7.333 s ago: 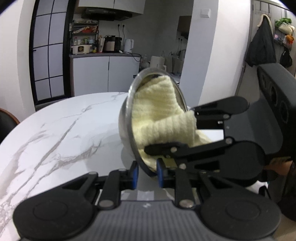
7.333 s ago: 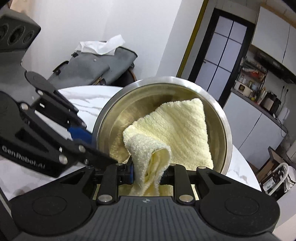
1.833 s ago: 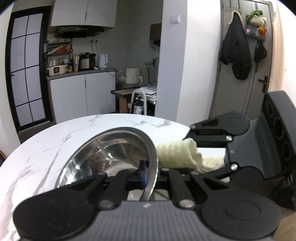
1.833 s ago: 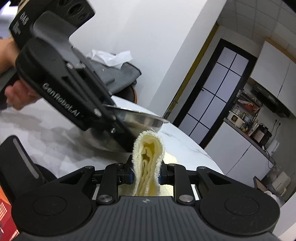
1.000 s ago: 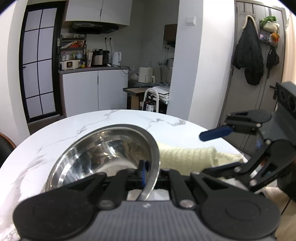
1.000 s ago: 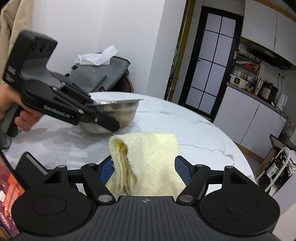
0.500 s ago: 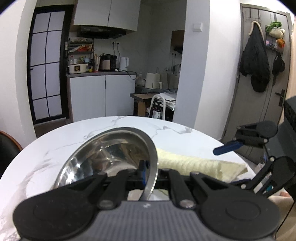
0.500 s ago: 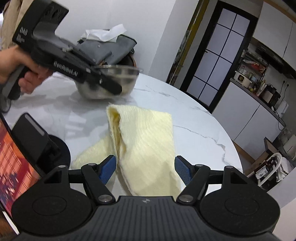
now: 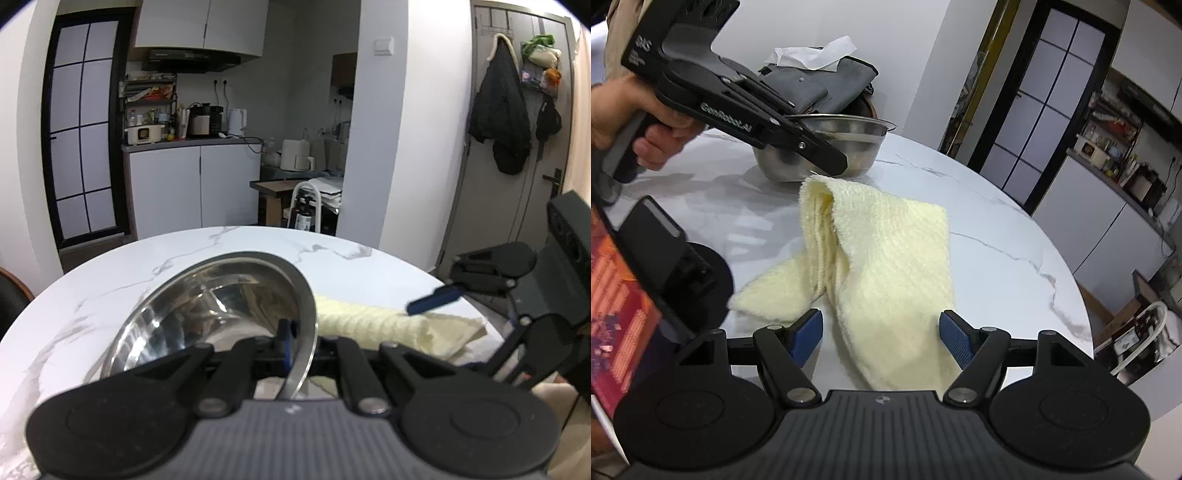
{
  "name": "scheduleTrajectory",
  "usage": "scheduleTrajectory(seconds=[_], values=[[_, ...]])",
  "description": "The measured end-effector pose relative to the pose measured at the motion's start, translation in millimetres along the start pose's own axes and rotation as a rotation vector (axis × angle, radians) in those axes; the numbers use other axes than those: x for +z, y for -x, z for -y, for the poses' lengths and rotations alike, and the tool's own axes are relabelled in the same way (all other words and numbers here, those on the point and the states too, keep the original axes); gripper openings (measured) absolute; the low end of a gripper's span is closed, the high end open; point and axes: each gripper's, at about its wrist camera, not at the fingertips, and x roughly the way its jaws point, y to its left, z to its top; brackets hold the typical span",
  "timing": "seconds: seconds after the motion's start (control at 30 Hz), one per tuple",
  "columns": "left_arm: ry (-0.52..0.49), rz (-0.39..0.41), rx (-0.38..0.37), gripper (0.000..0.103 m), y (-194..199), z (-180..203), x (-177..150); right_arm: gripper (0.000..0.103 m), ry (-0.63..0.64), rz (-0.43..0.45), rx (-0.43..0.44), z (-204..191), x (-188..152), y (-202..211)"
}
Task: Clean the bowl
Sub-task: 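Lower the towel onto the table and open the right gripper, then grasp the yellow towel again with the right gripper while the left gripper holds the bowl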
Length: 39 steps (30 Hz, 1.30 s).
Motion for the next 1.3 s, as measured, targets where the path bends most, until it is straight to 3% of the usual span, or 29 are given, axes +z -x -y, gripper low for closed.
scheduleTrajectory(seconds=[0.17,0.2,0.27,0.3,0.43,0.57,0.8,0.9,1.1,1.2,1.3], values=[[-0.004,-0.004,-0.014,0.006,0.2,0.5,-2.7,0.071,-0.038,0.028,-0.038,4.0,1.7,-9.7],[0.001,-0.001,-0.019,0.006,1.2,-0.7,-3.2,0.067,-0.042,0.03,-0.037,4.6,2.1,-11.2],[0.01,0.006,-0.029,0.006,2.4,-1.2,-3.0,0.041,-0.057,0.044,-0.039,6.4,4.1,-16.1],[0.015,0.009,-0.034,0.006,3.0,-1.3,-2.8,0.036,-0.06,0.047,-0.045,7.4,4.4,-17.9],[0.029,0.017,-0.051,0.005,4.2,-2.1,-2.7,0.029,-0.095,0.047,-0.041,11.2,6.4,-26.8],[0.071,0.039,-0.073,0.005,8.6,-9.0,-3.0,0.012,-0.092,0.072,-0.074,10.1,8.7,-22.5],[0.126,0.073,-0.087,0.006,15.9,-18.9,-2.8,0.01,-0.099,0.197,-0.191,12.8,15.3,9.0],[0.128,0.075,-0.088,0.006,16.7,-19.9,-3.4,0.01,-0.096,0.212,-0.209,14.8,16.4,17.5],[0.122,0.069,-0.086,0.005,15.9,-11.6,-7.7,0.01,-0.102,0.112,-0.168,19.8,9.4,4.2],[0.118,0.066,-0.089,0.005,15.8,-11.1,-7.5,0.013,-0.084,0.088,-0.19,16.8,5.8,-5.1],[0.117,0.063,-0.089,0.005,15.7,-11.3,-7.4,0.031,-0.057,0.081,-0.204,8.8,8.9,-13.9]])
